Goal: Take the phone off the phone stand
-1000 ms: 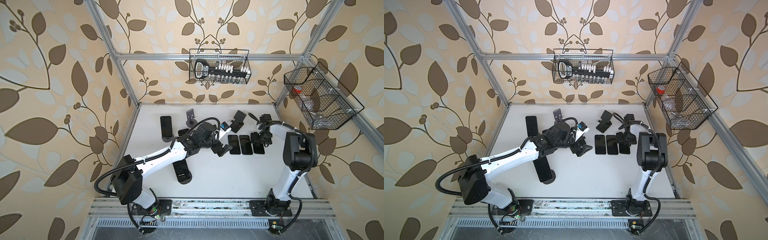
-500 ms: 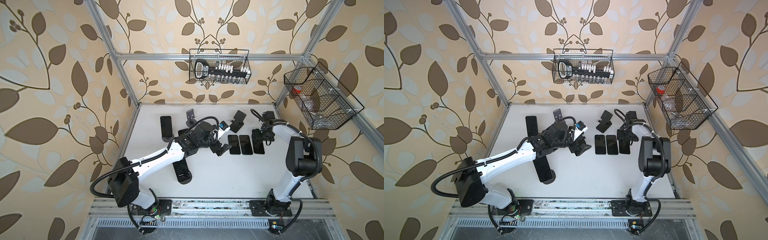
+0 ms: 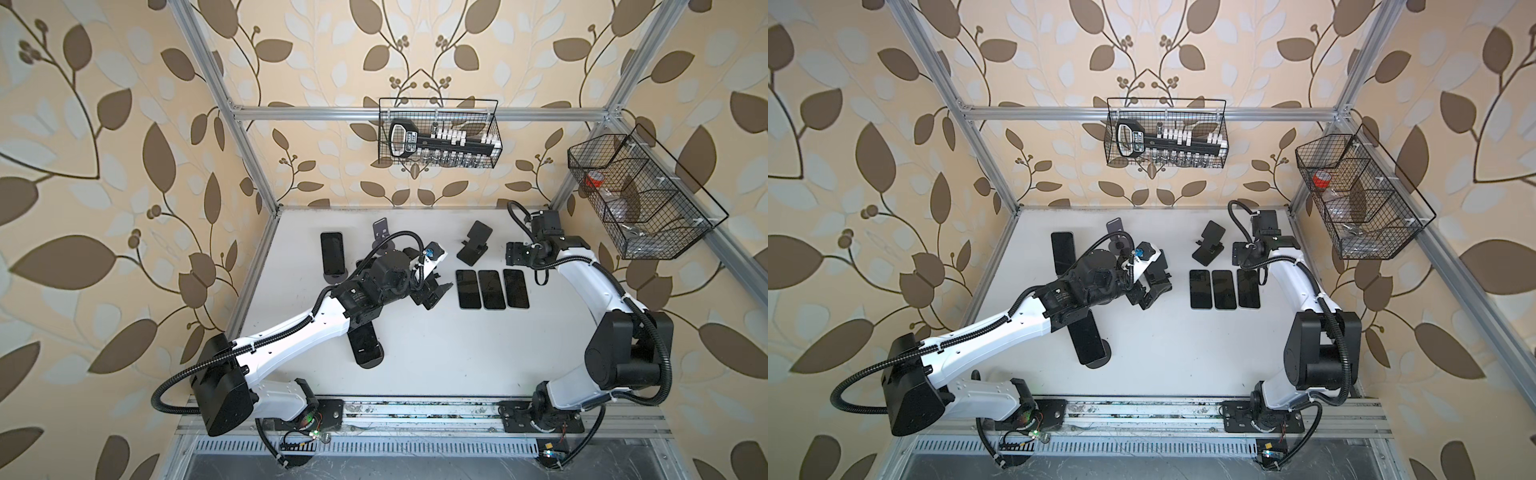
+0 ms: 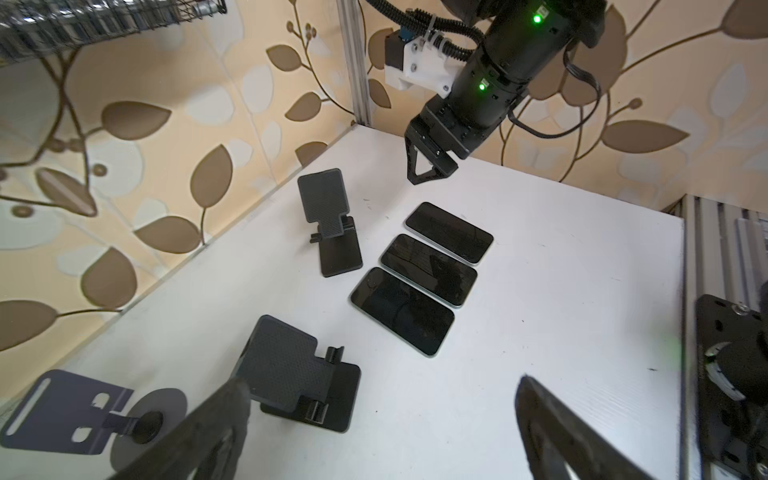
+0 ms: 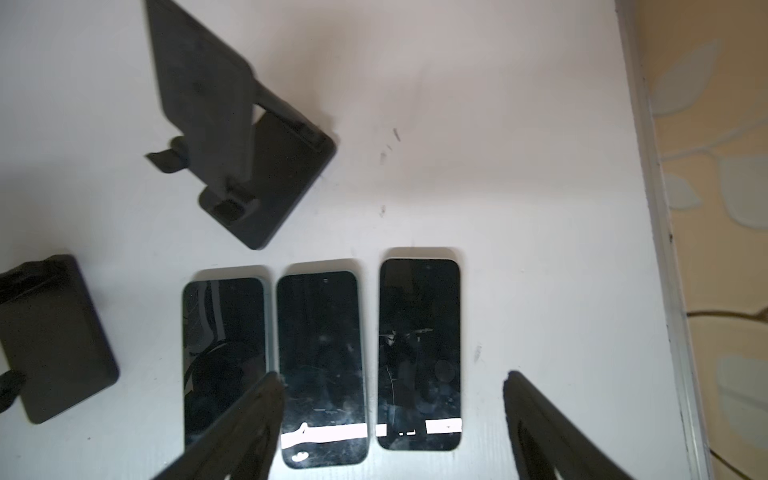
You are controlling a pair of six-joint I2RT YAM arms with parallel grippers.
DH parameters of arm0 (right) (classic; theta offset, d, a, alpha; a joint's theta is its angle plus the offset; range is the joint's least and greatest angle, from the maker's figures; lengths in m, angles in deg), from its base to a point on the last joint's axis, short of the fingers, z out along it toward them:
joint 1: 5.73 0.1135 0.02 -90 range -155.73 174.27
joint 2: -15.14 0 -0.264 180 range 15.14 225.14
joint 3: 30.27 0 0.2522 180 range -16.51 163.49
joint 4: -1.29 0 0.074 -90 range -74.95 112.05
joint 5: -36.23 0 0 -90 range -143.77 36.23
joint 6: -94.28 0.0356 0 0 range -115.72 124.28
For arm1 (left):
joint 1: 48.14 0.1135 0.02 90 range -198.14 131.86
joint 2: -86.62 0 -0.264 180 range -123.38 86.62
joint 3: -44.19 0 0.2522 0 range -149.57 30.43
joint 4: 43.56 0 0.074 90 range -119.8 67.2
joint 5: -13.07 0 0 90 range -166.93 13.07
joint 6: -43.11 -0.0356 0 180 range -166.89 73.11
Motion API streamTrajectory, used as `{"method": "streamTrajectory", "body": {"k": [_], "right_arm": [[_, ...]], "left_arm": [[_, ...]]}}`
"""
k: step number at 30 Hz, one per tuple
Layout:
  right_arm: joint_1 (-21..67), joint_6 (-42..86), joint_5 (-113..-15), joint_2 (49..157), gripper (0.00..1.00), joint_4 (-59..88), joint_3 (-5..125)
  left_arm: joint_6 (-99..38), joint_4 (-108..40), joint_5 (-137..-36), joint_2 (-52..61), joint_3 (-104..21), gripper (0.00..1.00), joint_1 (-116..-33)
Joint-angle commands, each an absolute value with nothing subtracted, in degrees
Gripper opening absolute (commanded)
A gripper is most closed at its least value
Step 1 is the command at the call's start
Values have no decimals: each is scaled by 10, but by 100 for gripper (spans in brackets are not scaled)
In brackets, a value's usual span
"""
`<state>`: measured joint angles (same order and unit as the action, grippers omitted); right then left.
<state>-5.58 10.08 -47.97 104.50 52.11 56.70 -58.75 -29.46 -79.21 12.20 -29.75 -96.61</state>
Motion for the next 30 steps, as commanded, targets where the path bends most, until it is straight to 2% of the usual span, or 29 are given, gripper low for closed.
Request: {"method": "streamTrajectory", "body": {"k": [1, 18, 23, 30], "right_arm": [[-47, 106, -470, 1037, 84, 523, 595], [-23, 153, -530, 983, 83, 455, 578], [14, 172, -520, 970, 83, 421, 600], [97, 164, -481, 1008, 83, 409, 680]], "left_arm": [[-609, -334, -754, 146, -291, 99, -970], [-619, -342, -722, 131, -284, 99, -970], [-619, -343, -709, 133, -284, 99, -970], [-646, -345, -660, 125, -280, 99, -968]]}}
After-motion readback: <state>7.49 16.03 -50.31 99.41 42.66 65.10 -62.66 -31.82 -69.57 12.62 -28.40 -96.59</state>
